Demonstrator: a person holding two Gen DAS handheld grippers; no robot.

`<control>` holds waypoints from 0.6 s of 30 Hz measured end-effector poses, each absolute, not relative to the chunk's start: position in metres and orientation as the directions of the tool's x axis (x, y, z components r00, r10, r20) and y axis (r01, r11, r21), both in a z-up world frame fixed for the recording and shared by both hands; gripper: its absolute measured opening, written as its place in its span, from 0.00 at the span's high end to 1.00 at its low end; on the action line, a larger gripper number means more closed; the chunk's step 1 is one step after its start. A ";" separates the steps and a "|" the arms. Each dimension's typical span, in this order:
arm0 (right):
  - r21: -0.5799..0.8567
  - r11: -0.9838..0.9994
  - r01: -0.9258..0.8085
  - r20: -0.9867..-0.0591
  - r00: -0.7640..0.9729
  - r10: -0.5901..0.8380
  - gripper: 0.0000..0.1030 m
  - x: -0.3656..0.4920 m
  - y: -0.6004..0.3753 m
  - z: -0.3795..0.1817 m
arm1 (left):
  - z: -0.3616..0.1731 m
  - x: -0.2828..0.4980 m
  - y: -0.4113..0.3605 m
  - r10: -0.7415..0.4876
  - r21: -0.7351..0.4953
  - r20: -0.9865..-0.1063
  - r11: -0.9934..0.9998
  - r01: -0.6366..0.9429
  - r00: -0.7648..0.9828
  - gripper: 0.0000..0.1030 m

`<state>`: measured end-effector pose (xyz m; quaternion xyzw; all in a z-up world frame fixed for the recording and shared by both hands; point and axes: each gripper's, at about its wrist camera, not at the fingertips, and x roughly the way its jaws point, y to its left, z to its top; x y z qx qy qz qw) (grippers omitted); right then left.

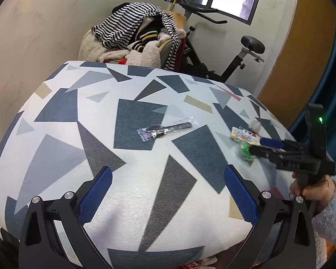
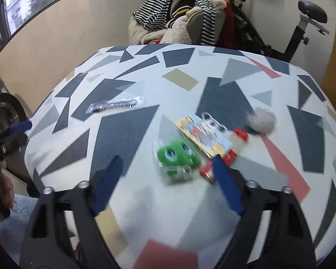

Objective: Collect trash
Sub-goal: 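Grasp the green tape roll in its plastic bag with the right tool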

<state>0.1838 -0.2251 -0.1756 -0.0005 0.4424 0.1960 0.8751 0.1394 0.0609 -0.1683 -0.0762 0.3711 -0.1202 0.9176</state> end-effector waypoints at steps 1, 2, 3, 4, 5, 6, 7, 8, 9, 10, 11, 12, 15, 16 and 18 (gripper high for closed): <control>0.154 0.925 -0.348 -0.783 0.528 0.329 0.29 0.190 -0.221 -0.179 | -0.169 0.140 0.062 -0.283 -0.227 -0.664 0.958 0.174 0.692 0.06; 0.134 0.926 -0.352 -0.793 0.522 0.314 0.33 0.193 -0.216 -0.184 | -0.169 0.141 0.062 -0.284 -0.224 -0.663 0.958 0.180 0.693 0.06; 0.128 0.926 -0.355 -0.798 0.518 0.309 0.34 0.196 -0.211 -0.184 | -0.169 0.140 0.062 -0.282 -0.216 -0.661 0.959 0.183 0.696 0.06; 0.114 0.926 -0.359 -0.809 0.508 0.296 0.36 0.200 -0.207 -0.188 | -0.169 0.141 0.062 -0.279 -0.209 -0.658 0.960 0.187 0.699 0.06; 0.107 0.927 -0.359 -0.817 0.500 0.288 0.37 0.203 -0.203 -0.190 | -0.169 0.141 0.062 -0.280 -0.207 -0.657 0.960 0.190 0.700 0.06; 0.105 0.928 -0.358 -0.820 0.497 0.285 0.37 0.206 -0.201 -0.189 | -0.169 0.142 0.062 -0.280 -0.207 -0.657 0.960 0.190 0.700 0.06; 0.102 0.929 -0.357 -0.823 0.494 0.280 0.38 0.208 -0.200 -0.191 | -0.170 0.142 0.063 -0.277 -0.207 -0.658 0.960 0.186 0.700 0.06; 0.096 0.930 -0.354 -0.826 0.493 0.273 0.38 0.210 -0.199 -0.193 | -0.170 0.143 0.063 -0.277 -0.209 -0.659 0.960 0.184 0.699 0.06; 0.082 0.932 -0.353 -0.828 0.496 0.261 0.38 0.210 -0.197 -0.194 | -0.171 0.143 0.063 -0.277 -0.212 -0.662 0.961 0.180 0.697 0.06; 0.069 0.933 -0.354 -0.831 0.497 0.250 0.39 0.211 -0.195 -0.196 | -0.172 0.144 0.064 -0.276 -0.215 -0.664 0.961 0.177 0.695 0.06; 0.065 0.933 -0.355 -0.832 0.497 0.247 0.40 0.211 -0.195 -0.198 | -0.174 0.145 0.064 -0.277 -0.219 -0.666 0.960 0.173 0.693 0.06; 0.050 0.933 -0.355 -0.832 0.503 0.236 0.41 0.210 -0.194 -0.201 | -0.175 0.146 0.064 -0.279 -0.224 -0.668 0.959 0.171 0.690 0.06; 0.048 0.938 -0.345 -0.825 0.515 0.231 0.52 0.209 -0.199 -0.205 | -0.179 0.147 0.064 -0.283 -0.241 -0.674 0.958 0.159 0.683 0.06; 0.072 0.938 -0.340 -0.818 0.518 0.251 0.56 0.208 -0.202 -0.206 | -0.180 0.147 0.064 -0.284 -0.244 -0.675 0.957 0.157 0.681 0.06; 0.086 0.937 -0.339 -0.807 0.527 0.265 0.58 0.205 -0.205 -0.205 | -0.182 0.147 0.064 -0.285 -0.248 -0.678 0.956 0.154 0.678 0.06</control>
